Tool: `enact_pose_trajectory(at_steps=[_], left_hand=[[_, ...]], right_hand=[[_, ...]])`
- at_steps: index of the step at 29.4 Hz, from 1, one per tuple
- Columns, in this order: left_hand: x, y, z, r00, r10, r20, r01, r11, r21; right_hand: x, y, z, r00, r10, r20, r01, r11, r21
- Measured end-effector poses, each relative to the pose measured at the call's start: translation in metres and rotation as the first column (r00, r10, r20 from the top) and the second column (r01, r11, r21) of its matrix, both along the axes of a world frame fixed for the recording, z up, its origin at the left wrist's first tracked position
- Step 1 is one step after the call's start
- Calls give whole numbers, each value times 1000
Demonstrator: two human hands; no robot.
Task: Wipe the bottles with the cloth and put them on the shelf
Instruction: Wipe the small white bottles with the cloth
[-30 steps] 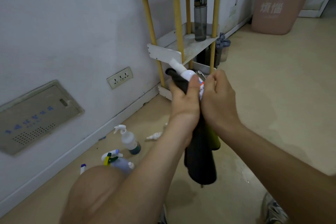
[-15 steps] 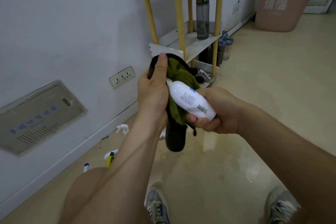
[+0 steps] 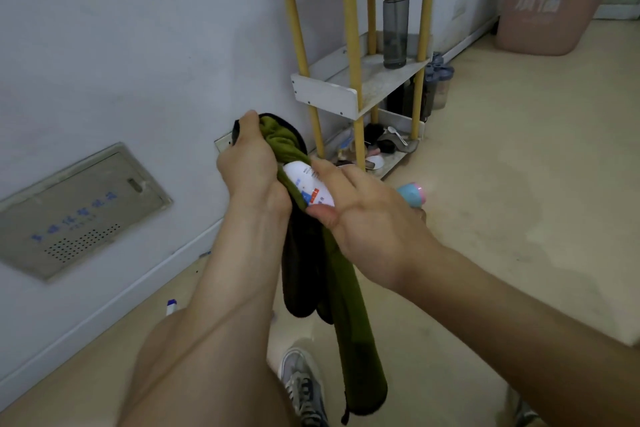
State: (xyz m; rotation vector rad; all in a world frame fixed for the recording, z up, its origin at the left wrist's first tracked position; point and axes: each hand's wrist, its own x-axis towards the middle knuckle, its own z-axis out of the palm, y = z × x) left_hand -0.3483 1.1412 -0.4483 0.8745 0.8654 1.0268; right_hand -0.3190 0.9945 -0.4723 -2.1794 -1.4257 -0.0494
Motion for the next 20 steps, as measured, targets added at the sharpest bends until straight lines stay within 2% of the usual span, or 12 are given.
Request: enact_pose_trajectory(at_steps=[2, 3, 5, 6, 8, 10, 11, 12, 14, 15, 16, 20], left_hand=[[0, -1, 4, 994, -106, -9, 106, 994, -7], [1, -3, 5, 984, -179, -17, 179, 984, -21], [0, -7, 8, 955, -297, 4, 297, 953, -55], [0, -9, 8, 940, -339, 28, 341, 938, -68], [0, -12, 8, 923, -374, 89, 380, 922, -70], [1, -14, 10, 931, -331, 152, 345, 936, -77], [3, -13, 9, 955, -265, 130, 274, 960, -55], [5, -12, 7, 983, -178, 47, 177, 984, 15], [9, -10, 0, 994, 30, -108, -9, 982, 191], [10, -10, -3, 991, 80, -111, -55, 976, 212], [10, -7, -6, 993, 71, -89, -56, 985, 163], [3, -14, -2, 936, -258, 240, 301, 939, -165]], right_hand=[[4, -1, 1, 959, 44, -279, -35, 999, 36], [5, -1, 1, 854, 62, -517, -26, 997, 76], [8, 2, 2, 362, 123, -924, 126, 976, 179], [9, 1, 5, 89, 160, -983, 182, 968, 174], [8, -1, 7, -280, 195, -940, 162, 975, 154], [8, -5, 11, -403, 206, -892, 114, 978, 175], [8, -5, 14, -358, 203, -912, 125, 978, 168], [8, -5, 18, -211, 185, -960, 147, 977, 157], [10, -6, 23, 290, 68, -955, 213, 968, 133], [12, -7, 25, 480, 46, -876, 222, 960, 172], [14, -8, 25, 575, 60, -816, 226, 947, 228], [23, -11, 30, 515, 176, -839, 347, 852, 392]])
